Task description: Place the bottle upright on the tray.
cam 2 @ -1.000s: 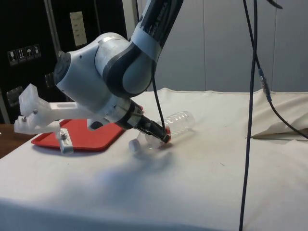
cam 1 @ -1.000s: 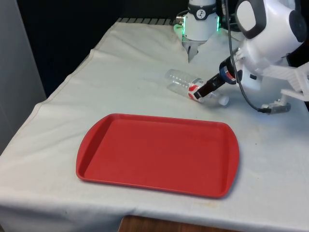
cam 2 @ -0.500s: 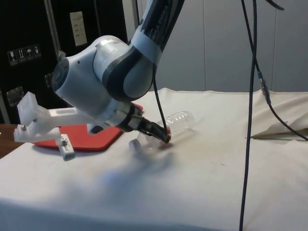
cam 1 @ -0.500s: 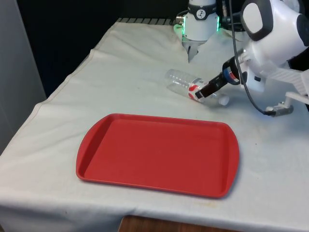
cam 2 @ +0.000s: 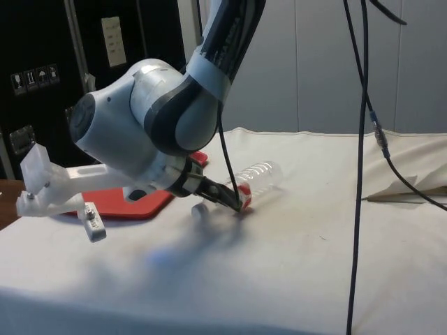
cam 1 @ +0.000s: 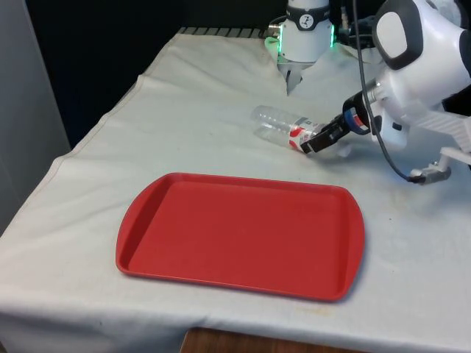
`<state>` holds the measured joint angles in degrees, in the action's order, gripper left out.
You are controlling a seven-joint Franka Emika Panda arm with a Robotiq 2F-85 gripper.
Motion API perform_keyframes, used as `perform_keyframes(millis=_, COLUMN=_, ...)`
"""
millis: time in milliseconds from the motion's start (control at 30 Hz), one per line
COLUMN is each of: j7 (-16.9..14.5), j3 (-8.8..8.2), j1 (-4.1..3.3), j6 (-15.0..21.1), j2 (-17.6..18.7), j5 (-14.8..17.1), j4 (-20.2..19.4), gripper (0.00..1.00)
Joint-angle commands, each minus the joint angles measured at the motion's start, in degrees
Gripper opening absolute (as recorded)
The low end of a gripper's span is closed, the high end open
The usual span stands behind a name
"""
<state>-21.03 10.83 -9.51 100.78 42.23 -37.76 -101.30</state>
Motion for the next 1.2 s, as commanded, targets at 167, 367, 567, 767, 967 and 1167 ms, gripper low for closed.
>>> perform_keyframes(millis=167, j7=0.17, j3=0.0, j1=-0.29, j6=-0.74, j2=0.4, j5=-0.34, j4=0.69, gripper=0.38)
perform_keyframes(millis=367, j7=0.23, j3=0.17, j1=-0.23, j6=-1.32, j2=0.57, j5=-0.57, j4=0.97, gripper=0.2)
perform_keyframes(millis=567, j7=0.06, j3=0.4, j1=-0.06, j6=-2.86, j2=-0.86, j5=-0.11, j4=1.2, gripper=0.14)
perform_keyframes(millis=767, j7=0.06, j3=0.63, j1=0.06, j6=-3.95, j2=-2.06, j5=0.0, j4=1.38, gripper=0.14)
perform_keyframes(millis=967, j7=-0.11, j3=0.74, j1=0.11, j6=-5.21, j2=-3.78, j5=0.17, j4=1.55, gripper=0.14)
perform_keyframes(millis=1167, j7=-0.29, j3=0.8, j1=0.11, j6=-6.3, j2=-5.56, j5=0.23, j4=1.66, gripper=0.14)
